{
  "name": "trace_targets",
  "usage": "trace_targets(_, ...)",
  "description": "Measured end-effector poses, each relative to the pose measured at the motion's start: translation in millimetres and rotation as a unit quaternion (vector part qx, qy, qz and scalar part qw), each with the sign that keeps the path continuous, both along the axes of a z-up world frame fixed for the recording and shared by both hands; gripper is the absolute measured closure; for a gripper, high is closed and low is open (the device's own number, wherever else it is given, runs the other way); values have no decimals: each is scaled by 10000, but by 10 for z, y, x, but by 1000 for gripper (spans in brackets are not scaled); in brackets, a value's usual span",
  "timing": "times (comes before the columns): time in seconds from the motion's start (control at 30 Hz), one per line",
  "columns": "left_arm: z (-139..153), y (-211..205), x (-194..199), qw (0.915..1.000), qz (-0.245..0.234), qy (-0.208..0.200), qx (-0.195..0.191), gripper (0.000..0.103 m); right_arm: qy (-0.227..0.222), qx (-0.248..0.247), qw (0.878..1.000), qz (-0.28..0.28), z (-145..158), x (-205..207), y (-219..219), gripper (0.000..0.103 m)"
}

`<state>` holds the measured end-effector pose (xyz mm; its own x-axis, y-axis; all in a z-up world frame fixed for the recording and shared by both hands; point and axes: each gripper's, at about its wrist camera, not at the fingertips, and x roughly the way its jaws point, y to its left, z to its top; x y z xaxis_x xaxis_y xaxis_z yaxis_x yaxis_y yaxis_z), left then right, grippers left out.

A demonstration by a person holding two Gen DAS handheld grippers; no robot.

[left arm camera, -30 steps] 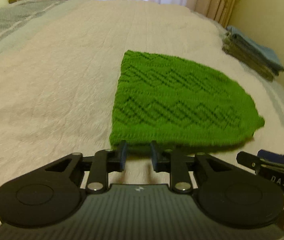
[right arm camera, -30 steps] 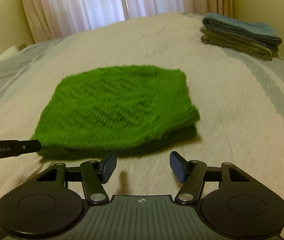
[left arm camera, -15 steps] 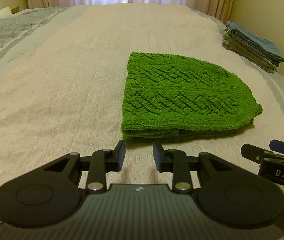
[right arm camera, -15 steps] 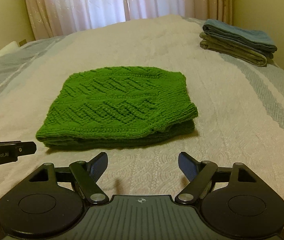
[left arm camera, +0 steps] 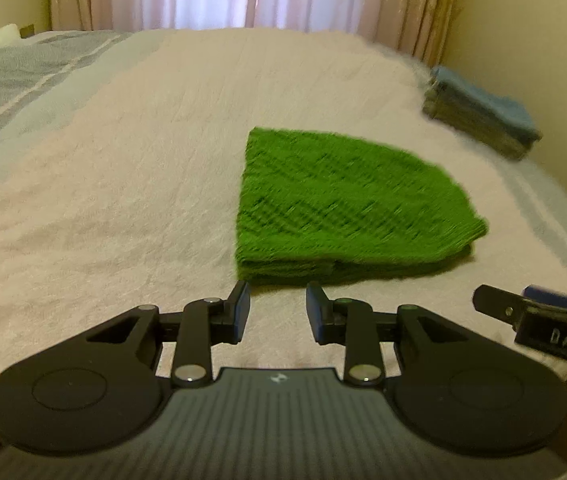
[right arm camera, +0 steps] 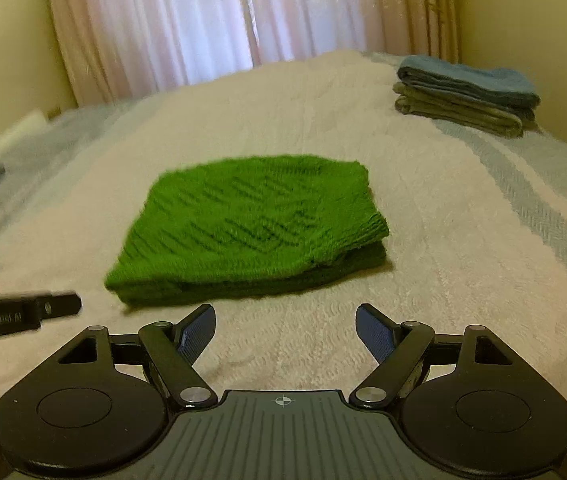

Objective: Fold clothes
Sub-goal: 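Grasp the folded vest edge with both grippers, then lift the folded vest with both grippers and carry it toward the towel stack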

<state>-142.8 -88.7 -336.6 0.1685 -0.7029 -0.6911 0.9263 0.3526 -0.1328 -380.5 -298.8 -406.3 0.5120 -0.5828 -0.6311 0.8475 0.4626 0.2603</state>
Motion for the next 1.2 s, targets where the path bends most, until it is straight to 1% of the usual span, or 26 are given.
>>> trace_targets(0.07, 14, 47, 58, 9997, -9, 177, -191, 76, -571, 302, 9978, -173, -37, -146, -116, 23)
trace_targets(0.1, 9, 63, 98, 9992, -21, 237, -312, 77, -942, 490, 9939, -281, -76, -230, -198, 26)
trace_targets(0.13, -12, 48, 140, 9988, -26, 304, -374, 77, -1318, 673, 9883, -373, -124, -304, -281, 44)
trace_targets(0.17, -34, 31, 182, 9984, -30, 372, -431, 77, -1722, 904, 9798, -471, -184, -376, -380, 50)
trace_targets(0.23, -93, -28, 274, 9971, -34, 548, -522, 83, -2442, 1432, 9562, -748, -347, -494, -596, 51)
trace_targets(0.37, -252, -275, 418, 9949, -61, 793, -627, 85, -3030, 1689, 9300, -1216, -578, -571, -936, 52)
trace_targets(0.4, -305, -341, 452, 9941, -60, 861, -651, 85, -3153, 1753, 9239, -1273, -635, -571, -1020, 54)
trace_targets(0.43, -369, -395, 489, 9933, -39, 942, -676, 87, -3244, 1830, 9184, -1335, -691, -562, -1091, 59)
trace_targets(0.5, -498, -491, 553, 9916, 3, 1085, -705, 88, -3467, 1973, 9061, -1410, -810, -540, -1217, 61)
trace_targets(0.53, -560, -532, 579, 9909, 22, 1146, -708, 90, -3581, 2042, 8996, -1444, -870, -529, -1279, 73)
trace_targets(0.57, -604, -547, 599, 9902, 13, 1184, -735, 90, -3666, 2108, 8942, -1470, -931, -520, -1327, 82)
trace_targets(0.6, -647, -561, 617, 9896, 1, 1220, -765, 91, -3723, 2126, 8909, -1498, -979, -518, -1348, 97)
trace_targets(0.63, -676, -563, 628, 9892, -2, 1241, -782, 92, -3816, 2062, 8887, -1486, -997, -538, -1338, 99)
trace_targets(0.7, -732, -572, 646, 9885, 8, 1282, -798, 93, -3928, 1780, 8918, -1368, -959, -596, -1244, 100)
trace_targets(0.77, -780, -592, 669, 9883, 28, 1308, -779, 93, -3917, 1619, 8970, -1253, -925, -640, -1161, 101)
trace_targets(0.8, -805, -604, 688, 9877, 36, 1358, -779, 95, -3566, 1557, 9120, -1296, -945, -627, -1169, 101)
trace_targets(0.83, -829, -615, 707, 9869, 44, 1410, -779, 95, -3115, 1495, 9285, -1364, -976, -606, -1191, 101)
trace_targets(0.87, -854, -626, 727, 9862, 51, 1463, -779, 96, -2852, 1566, 9349, -1419, -1043, -583, -1230, 101)
trace_targets(1.0, -809, -608, 788, 9867, -31, 1413, -798, 97, -2467, 1525, 9505, -1114, -906, -490, -1337, 100)
trace_targets(1.07, -753, -578, 900, 9830, 11, 1588, -926, 97, -2223, 1456, 9597, -918, -767, -467, -1373, 76)
trace_targets(1.1, -723, -561, 977, 9802, 61, 1694, -1025, 92, -2062, 1339, 9651, -903, -689, -473, -1362, 39)
trace_targets(1.13, -694, -544, 1054, 9772, 111, 1800, -1124, 86, -1959, 1154, 9700, -856, -614, -489, -1352, 17)
trace_targets(1.2, -691, -565, 1253, 9703, 205, 2081, -1220, 83, -1848, 848, 9767, -681, -485, -524, -1351, 17)
